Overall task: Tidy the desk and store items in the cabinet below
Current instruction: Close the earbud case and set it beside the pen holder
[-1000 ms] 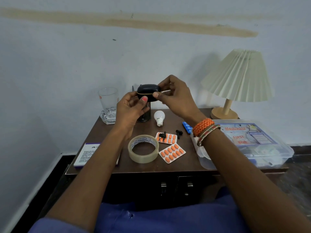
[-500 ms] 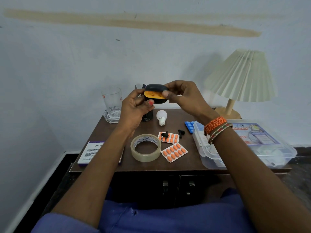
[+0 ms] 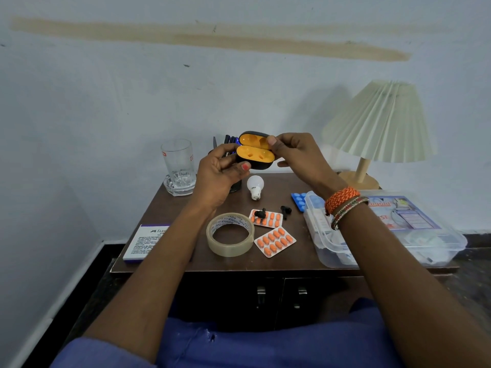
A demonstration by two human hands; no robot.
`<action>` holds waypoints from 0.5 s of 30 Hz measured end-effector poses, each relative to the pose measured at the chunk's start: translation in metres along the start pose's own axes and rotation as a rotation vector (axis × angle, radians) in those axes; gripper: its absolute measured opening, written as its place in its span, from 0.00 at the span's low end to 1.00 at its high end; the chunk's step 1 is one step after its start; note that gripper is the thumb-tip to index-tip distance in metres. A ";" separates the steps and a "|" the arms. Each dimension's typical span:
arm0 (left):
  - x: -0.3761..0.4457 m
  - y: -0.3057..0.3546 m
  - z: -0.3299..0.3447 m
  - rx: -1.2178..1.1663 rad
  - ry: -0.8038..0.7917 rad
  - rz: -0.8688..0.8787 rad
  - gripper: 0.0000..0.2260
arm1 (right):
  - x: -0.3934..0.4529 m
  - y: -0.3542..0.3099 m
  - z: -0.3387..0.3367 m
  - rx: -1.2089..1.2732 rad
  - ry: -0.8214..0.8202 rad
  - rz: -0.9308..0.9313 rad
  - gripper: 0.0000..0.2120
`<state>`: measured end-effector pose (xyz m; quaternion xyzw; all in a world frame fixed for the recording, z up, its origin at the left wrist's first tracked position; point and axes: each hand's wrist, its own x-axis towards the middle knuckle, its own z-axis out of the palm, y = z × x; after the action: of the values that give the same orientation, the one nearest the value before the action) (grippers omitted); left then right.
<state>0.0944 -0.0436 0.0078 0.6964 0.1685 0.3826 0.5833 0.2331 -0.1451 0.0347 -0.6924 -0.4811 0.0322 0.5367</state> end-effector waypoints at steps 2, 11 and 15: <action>0.000 0.000 0.000 0.000 -0.006 -0.002 0.15 | 0.001 0.002 0.000 -0.023 0.008 -0.008 0.20; 0.000 0.001 0.000 0.008 -0.066 -0.047 0.18 | 0.000 0.006 0.003 -0.109 0.037 -0.044 0.21; -0.001 0.001 0.003 0.021 -0.124 -0.053 0.22 | -0.002 0.009 0.006 -0.230 0.041 -0.057 0.22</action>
<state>0.0959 -0.0469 0.0086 0.7203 0.1543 0.3213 0.5951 0.2346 -0.1419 0.0245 -0.7359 -0.4899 -0.0525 0.4644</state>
